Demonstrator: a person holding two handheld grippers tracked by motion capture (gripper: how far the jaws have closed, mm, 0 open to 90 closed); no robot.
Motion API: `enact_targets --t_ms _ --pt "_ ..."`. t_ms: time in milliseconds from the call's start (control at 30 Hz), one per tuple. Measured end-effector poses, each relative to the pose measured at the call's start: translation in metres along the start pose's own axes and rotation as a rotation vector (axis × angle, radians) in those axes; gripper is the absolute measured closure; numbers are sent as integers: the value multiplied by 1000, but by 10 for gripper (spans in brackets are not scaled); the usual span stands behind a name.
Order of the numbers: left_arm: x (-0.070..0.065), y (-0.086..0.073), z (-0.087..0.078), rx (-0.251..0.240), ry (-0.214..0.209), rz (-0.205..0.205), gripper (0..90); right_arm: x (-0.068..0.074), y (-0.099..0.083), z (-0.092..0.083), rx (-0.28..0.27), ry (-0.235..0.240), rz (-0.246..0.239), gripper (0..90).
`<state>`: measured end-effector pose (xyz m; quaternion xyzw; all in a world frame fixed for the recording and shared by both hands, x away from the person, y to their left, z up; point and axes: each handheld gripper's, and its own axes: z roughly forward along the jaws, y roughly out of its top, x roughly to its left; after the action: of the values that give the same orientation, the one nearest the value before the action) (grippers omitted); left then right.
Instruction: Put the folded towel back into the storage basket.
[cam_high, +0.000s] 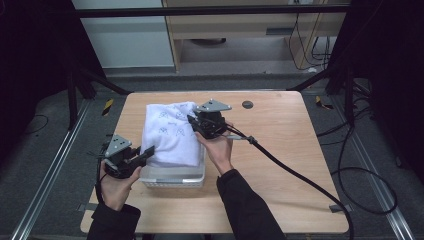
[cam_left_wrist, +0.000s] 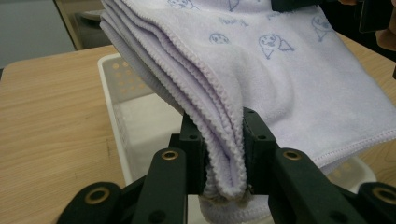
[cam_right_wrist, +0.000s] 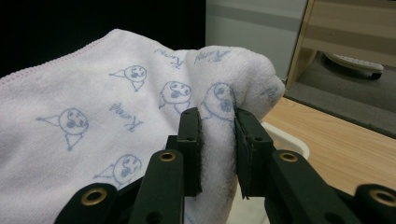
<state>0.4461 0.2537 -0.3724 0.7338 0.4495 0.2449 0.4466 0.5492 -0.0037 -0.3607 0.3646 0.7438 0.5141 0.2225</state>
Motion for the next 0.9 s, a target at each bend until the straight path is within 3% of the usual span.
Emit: enact_targets --t_ms 200,900 --pt "7 -7 7 27 13 -12 726 4 -8 12 10 -5 -6 741" --pt "11 -24 30 104 31 7 726 5 -32 32 67 -37 -15 739"
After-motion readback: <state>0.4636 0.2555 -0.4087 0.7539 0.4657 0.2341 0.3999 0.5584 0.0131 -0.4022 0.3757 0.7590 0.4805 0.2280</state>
